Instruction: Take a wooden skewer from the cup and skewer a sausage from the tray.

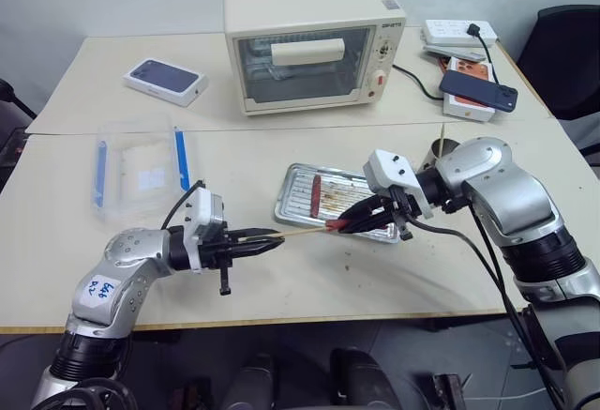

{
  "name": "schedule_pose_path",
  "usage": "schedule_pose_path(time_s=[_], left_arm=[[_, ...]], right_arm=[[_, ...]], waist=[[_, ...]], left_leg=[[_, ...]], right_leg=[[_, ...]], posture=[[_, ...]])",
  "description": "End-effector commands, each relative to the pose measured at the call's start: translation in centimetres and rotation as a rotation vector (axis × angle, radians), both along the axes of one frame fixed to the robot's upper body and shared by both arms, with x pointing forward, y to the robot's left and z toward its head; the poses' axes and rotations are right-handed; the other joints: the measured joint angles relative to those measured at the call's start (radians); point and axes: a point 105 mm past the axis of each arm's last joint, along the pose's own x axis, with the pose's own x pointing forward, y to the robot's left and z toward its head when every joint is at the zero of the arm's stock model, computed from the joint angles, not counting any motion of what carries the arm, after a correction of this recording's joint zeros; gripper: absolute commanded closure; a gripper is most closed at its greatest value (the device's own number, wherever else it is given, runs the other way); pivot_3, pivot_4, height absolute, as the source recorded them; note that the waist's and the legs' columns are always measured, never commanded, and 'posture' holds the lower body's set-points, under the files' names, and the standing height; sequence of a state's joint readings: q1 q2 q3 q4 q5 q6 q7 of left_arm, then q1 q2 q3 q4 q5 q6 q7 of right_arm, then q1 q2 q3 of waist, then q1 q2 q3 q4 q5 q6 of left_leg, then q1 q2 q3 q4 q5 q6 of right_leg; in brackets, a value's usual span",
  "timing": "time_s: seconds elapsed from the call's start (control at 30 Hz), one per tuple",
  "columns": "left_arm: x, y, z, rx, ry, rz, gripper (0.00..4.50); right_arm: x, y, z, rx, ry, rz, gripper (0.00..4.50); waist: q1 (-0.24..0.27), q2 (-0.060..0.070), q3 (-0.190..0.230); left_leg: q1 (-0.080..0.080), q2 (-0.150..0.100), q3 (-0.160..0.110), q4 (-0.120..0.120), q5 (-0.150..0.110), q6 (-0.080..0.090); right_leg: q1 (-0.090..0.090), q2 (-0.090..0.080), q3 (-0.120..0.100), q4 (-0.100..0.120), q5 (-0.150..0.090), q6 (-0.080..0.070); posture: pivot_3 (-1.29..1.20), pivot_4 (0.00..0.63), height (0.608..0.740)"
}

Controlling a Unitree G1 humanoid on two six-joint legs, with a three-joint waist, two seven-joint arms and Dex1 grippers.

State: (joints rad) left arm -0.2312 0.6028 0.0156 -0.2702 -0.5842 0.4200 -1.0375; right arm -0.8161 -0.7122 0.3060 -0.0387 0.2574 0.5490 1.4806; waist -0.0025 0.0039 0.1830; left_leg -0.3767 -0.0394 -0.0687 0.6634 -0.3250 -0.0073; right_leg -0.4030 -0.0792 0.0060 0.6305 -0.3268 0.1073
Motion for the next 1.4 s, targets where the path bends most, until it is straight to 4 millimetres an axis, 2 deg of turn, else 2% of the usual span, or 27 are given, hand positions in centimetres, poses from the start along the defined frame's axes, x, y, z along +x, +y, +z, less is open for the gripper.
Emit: schedule_pose_path(time_s=[0.03, 0.43, 1.03, 1.33, 1.4], left_arm=[[-0.1, -0.4, 0.6, -0.009, -0.041, -0.020, 4.50], [0.0, -1.1, 0.5, -0.019, -0.042, -0.030, 4.50], [0.7, -3.1, 0.5, -0.034, -0.041, -0.080, 4.50], [0.7, -3.2, 0.8, -0.061, -0.038, -0.078, 4.50], [0.7, -2.6, 0.8, -0.067, -0.040, -0.054, 4.50]], right_arm=[[-0.6, 0.5, 0.7, 0.013, -0.024, 0.037, 3.95], [-0.9, 1.2, 0.7, 0.016, -0.023, 0.065, 3.95], [-1.9, 4.8, 0.9, 0.014, -0.035, 0.202, 3.95], [-2.5, 5.4, 0.9, 0.028, -0.011, 0.216, 3.95], [-2.2, 4.9, 1.0, 0.031, -0.026, 0.184, 3.63]], waist=[[0.000, 0.000, 0.000], [0.000, 0.000, 0.000], [0.000, 0.000, 0.000], [0.000, 0.000, 0.000], [-0.001, 0.000, 0.000]], left_leg=[[0.000, 0.000, 0.000, 0.000, 0.000, 0.000], [0.000, 0.000, 0.000, 0.000, 0.000, 0.000], [0.000, -0.001, 0.000, 0.001, 0.000, 0.000], [0.000, -0.001, 0.001, 0.001, 0.000, -0.001], [0.000, -0.001, 0.001, 0.001, 0.000, -0.001]], right_leg=[[0.000, 0.000, 0.000, 0.000, 0.000, 0.000], [0.000, 0.000, 0.000, 0.000, 0.000, 0.000], [-0.002, 0.000, 0.000, 0.003, 0.000, 0.000], [-0.003, 0.000, 0.000, 0.006, 0.000, 0.000], [-0.003, 0.000, 0.001, 0.006, 0.000, 0.000]], posture=[[0.00, 0.150, 0.740], [0.00, 0.150, 0.740], [0.00, 0.150, 0.740], [0.00, 0.150, 0.740], [0.00, 0.150, 0.740]])
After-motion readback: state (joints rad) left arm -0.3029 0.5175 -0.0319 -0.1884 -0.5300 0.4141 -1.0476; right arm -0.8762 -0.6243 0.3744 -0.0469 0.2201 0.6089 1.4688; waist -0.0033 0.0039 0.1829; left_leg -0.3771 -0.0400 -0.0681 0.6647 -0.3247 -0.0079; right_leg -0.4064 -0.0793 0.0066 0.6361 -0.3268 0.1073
